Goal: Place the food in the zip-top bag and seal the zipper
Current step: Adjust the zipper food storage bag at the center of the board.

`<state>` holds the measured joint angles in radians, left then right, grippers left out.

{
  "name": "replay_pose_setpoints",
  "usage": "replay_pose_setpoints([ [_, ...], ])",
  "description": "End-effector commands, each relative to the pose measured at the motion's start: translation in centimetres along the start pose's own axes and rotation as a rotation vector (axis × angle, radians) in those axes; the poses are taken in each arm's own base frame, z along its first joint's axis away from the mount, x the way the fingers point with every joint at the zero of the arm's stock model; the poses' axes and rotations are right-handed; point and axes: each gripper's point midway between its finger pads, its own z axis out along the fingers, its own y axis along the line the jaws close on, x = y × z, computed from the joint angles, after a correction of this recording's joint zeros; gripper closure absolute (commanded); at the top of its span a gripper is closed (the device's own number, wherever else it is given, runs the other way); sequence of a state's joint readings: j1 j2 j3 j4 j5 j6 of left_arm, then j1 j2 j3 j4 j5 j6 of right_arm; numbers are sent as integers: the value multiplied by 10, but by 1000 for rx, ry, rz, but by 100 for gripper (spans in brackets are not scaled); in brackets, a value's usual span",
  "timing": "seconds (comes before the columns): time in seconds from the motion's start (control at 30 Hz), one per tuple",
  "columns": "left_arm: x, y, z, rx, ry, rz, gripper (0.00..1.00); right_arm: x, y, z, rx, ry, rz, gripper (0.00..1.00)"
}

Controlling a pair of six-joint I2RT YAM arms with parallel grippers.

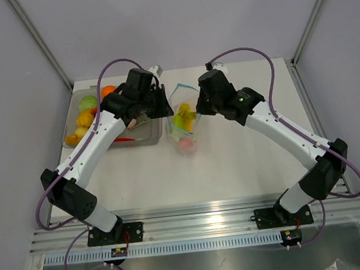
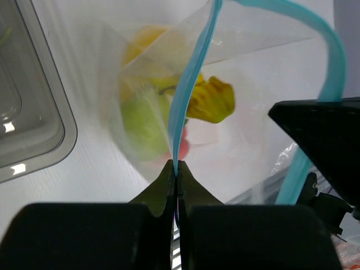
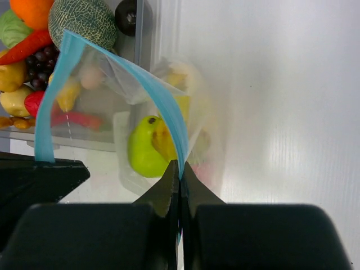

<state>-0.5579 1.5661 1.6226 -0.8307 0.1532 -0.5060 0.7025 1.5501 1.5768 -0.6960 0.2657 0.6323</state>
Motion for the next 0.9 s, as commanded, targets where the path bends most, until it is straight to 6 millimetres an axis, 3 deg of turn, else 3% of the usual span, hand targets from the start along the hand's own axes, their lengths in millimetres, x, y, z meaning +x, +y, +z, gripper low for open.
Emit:
replay_pose_setpoints([
  [0.0,-11,-11,-8,54,-20,41,100,-17,-5,-20,10,-85,-14,100],
  [0.07,1,-1,6,36,44,43,100,-2,-30,-11,95,-51,-17,100],
  [0.13,11,9,16,10,74,44,100,4,-39,-9,119,-41,-4,100],
  [0.43,2,17,15,9,54,56,99,-4,-25,-15,59,-52,12,100],
  [0.53,-5,18,11,13,50,73,66,-5,-19,-11,36,-44,26,100],
  [0.57,-5,19,8,5,54,79,37,-3,-17,-8,33,-38,26,100],
  [0.6,-9,19,5,2,46,93,30,-6,-15,-8,27,-43,38,100],
  [0.67,-20,16,-5,-1,16,111,18,-6,-15,-5,36,-42,43,100],
  [0.83,-51,6,-45,60,-109,121,12,-11,-15,-5,54,-55,47,100],
  [0.87,-61,17,-51,47,-140,93,12,-12,-15,-6,52,-57,46,100],
])
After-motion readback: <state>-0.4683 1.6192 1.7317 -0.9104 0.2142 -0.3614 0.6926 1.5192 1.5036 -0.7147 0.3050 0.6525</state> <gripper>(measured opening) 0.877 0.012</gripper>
